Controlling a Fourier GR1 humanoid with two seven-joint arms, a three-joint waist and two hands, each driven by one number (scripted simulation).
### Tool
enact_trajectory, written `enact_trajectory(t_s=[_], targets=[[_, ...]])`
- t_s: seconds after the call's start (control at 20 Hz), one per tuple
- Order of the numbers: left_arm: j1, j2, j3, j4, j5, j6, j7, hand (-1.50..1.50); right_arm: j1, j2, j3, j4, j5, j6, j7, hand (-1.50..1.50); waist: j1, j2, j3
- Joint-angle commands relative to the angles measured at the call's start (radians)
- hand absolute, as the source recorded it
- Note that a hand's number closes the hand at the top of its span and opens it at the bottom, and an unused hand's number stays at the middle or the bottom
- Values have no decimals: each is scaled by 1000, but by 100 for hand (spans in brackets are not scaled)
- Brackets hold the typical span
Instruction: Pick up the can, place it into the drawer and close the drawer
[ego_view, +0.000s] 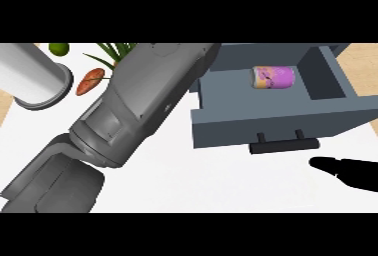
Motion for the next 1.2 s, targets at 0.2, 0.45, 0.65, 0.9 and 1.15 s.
enact_trajectory(t_s=[0.2, 0.45, 0.65, 0.9, 1.15], targets=[[-21, 0, -1, 23, 26, 4, -23, -150, -123, -31, 152, 190, 293, -49, -61, -150, 33, -6, 0], [-32, 0, -9, 52, -3, -27, -34, -150, -188, -23, 225, 381, 422, -92, -127, -150, 62, -9, -1], [2, 0, -7, 16, 9, -37, -24, -150, -247, 19, 282, 570, 560, -186, -157, -150, 85, -16, -1], [0, 18, 18, 7, -1, -40, 1, -150, -352, 60, 299, 762, 632, -238, -182, -150, 91, -24, -2], [29, 86, 19, -7, -23, -69, -8, -150, -453, 120, 274, 1026, 701, -405, -251, -150, 104, -18, -1]])
